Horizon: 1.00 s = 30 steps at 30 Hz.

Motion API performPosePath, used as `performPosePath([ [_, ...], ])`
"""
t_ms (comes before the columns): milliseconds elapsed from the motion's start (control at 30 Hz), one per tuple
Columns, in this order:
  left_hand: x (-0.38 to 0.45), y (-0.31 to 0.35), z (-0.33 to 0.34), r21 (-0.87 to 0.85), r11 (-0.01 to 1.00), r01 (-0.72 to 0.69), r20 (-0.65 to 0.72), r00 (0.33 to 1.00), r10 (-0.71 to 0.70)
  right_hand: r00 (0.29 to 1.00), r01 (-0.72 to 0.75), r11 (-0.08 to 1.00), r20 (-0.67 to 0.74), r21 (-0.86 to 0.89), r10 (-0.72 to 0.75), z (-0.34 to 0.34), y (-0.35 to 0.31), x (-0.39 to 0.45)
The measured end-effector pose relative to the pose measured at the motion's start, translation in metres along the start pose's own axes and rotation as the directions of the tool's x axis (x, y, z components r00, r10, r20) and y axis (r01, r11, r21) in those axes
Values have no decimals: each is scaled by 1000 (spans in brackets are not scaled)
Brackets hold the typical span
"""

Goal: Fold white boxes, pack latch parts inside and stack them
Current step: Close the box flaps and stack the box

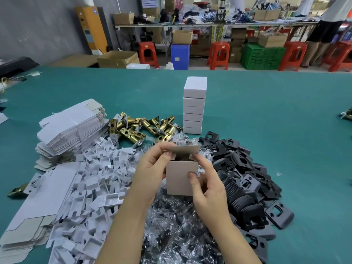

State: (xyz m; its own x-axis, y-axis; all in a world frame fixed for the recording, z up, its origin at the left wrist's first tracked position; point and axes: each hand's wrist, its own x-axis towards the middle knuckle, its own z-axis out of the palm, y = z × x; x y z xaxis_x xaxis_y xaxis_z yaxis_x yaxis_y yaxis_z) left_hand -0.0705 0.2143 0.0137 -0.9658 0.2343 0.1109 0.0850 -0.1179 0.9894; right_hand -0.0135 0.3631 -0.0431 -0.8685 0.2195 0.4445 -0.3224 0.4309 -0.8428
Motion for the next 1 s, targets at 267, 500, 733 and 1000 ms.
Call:
performPosePath([
  [267, -3, 0, -5, 39, 998, -51, 46, 998, 49, 999, 16, 1000, -41, 15, -16, 1, -2, -2],
  [500, -9, 2, -8, 261, 963, -71, 50, 997, 60, 1000, 5, 1000, -1, -5, -5, 0, 0, -4],
  [733, -9, 6, -8, 350, 930, -115, 107, 991, 82, 1000, -21, 1000, -1, -15, 21, 0, 1, -4],
  [1000, -4, 7, -16, 371, 918, -139, 112, 988, 105, 999, -12, 1000, 31, -12, 12, -1, -2, -5],
])
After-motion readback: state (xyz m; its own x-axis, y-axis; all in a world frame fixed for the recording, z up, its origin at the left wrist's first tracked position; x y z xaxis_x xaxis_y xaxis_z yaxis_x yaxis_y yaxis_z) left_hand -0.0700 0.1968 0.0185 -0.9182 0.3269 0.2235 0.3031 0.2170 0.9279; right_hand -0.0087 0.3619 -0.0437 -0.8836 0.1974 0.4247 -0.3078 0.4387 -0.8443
